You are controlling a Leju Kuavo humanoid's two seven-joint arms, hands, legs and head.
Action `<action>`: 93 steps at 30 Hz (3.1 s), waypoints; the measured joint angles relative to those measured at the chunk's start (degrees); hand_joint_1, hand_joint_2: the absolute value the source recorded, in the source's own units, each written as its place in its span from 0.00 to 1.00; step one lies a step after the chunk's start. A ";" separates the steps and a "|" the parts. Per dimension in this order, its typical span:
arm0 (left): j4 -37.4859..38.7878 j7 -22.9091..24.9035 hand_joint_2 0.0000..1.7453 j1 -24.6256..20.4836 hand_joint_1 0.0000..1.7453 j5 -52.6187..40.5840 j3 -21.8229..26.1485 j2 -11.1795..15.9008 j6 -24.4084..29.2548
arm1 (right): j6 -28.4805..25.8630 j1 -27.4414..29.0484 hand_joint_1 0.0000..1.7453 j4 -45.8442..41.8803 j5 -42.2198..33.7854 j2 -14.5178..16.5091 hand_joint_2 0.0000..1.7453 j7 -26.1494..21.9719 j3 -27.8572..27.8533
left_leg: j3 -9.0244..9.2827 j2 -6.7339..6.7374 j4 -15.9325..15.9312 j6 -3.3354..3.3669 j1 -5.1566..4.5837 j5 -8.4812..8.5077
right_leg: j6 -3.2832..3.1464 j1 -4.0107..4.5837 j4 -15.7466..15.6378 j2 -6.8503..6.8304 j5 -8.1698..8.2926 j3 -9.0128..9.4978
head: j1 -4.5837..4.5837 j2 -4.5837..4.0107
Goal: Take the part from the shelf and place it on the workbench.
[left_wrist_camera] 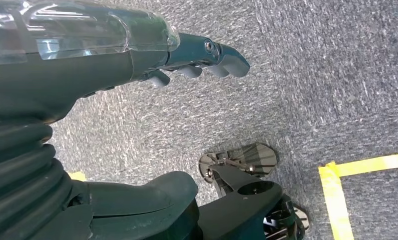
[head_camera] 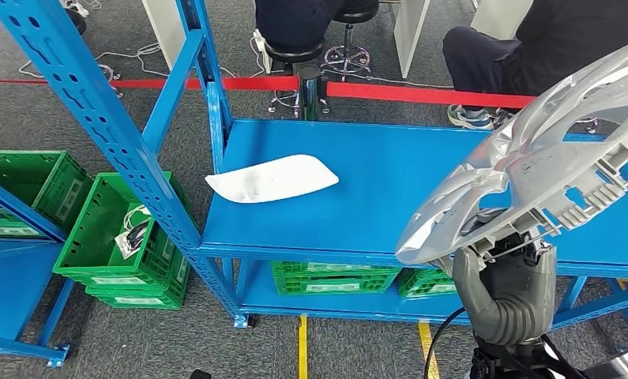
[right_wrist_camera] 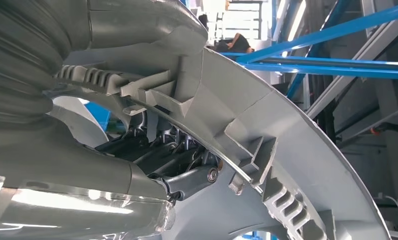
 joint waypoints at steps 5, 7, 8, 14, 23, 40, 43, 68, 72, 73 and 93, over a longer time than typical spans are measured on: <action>0.00 -0.10 1.00 0.00 0.00 0.00 0.00 0.00 0.00 | 0.00 0.01 1.00 0.00 0.26 0.02 1.00 0.22 0.00 | 0.00 0.01 0.00 0.00 0.00 0.00 | 0.00 0.00 0.00 0.00 0.00 0.00 | 0.01 0.00; 0.00 -0.11 1.00 0.00 0.00 0.00 0.00 0.00 0.00 | 0.01 0.02 1.00 -0.01 0.55 0.02 1.00 0.33 0.00 | 0.01 0.01 0.00 0.00 0.00 0.00 | 0.00 0.00 0.00 0.01 0.00 0.00 | 0.01 0.00; 0.00 -0.11 1.00 0.00 0.00 0.00 0.00 0.00 0.00 | 0.02 0.03 1.00 -0.01 0.73 0.02 1.00 0.40 0.01 | 0.01 0.01 0.00 0.00 0.00 0.00 | 0.00 0.00 0.00 0.01 0.00 0.00 | 0.01 0.00; 0.00 -0.12 1.00 0.00 0.00 0.02 0.00 -0.02 0.02 | 0.08 0.03 1.00 -0.02 1.21 0.02 1.00 0.58 0.02 | 0.01 0.03 0.00 0.00 0.00 0.00 | 0.00 0.00 0.00 0.01 0.00 0.00 | 0.00 0.00; 0.00 -0.25 1.00 0.00 0.00 0.22 0.00 -0.11 0.04 | 0.09 0.03 1.00 -0.02 1.39 0.02 1.00 0.67 0.02 | 0.01 0.06 0.00 0.00 0.00 0.00 | 0.00 0.00 0.00 0.01 0.00 0.00 | 0.01 0.00; -0.01 -0.05 1.00 0.06 0.00 0.47 0.00 -0.44 0.07 | 0.13 -0.73 1.00 -0.16 2.43 0.46 1.00 2.74 0.89 | 0.26 0.43 -0.99 1.55 0.02 1.59 | 1.11 -0.30 15.10 0.00 -6.83 -5.67 | 1.24 0.00; -0.02 -0.05 1.00 0.02 0.00 0.50 0.01 -0.58 0.07 | 0.09 -0.75 1.00 -0.16 2.43 0.52 1.00 2.83 0.90 | 0.10 0.18 -0.59 1.06 0.00 1.40 | 0.52 -0.21 5.53 0.05 -1.53 -0.83 | 1.79 0.00; -0.01 0.10 1.00 -0.14 0.00 0.50 0.07 -0.72 0.13 | 0.03 -0.92 1.00 -0.18 2.42 0.78 1.00 2.84 0.88 | -0.22 -0.32 -1.26 1.35 -0.19 2.39 | 0.31 0.39 11.36 -0.60 -6.99 -5.81 | -0.72 0.00; -0.02 0.08 1.00 -0.05 0.00 0.50 0.07 -0.77 0.13 | 0.03 -0.92 1.00 -0.17 2.42 0.81 1.00 2.84 0.89 | -3.27 -0.23 -1.04 1.52 -1.04 4.57 | -0.67 0.80 12.97 -0.50 -5.65 -2.37 | 0.71 0.00; -0.03 0.09 1.00 -0.05 0.00 0.50 0.07 -0.80 0.13 | 0.02 -0.94 1.00 -0.19 2.43 0.81 1.00 2.84 0.89 | -3.74 -0.20 -1.00 1.51 -1.19 5.00 | -1.39 1.14 8.84 -0.41 -4.30 0.58 | 0.88 0.00; -0.09 0.28 1.00 -0.01 0.00 0.30 0.09 -1.03 0.24 | 0.00 -1.03 1.00 -0.48 2.54 0.81 1.00 2.84 0.87 | -5.57 -0.15 13.01 -2.52 0.37 0.37 | -3.34 1.31 -2.17 -1.04 1.95 -0.17 | -1.02 0.00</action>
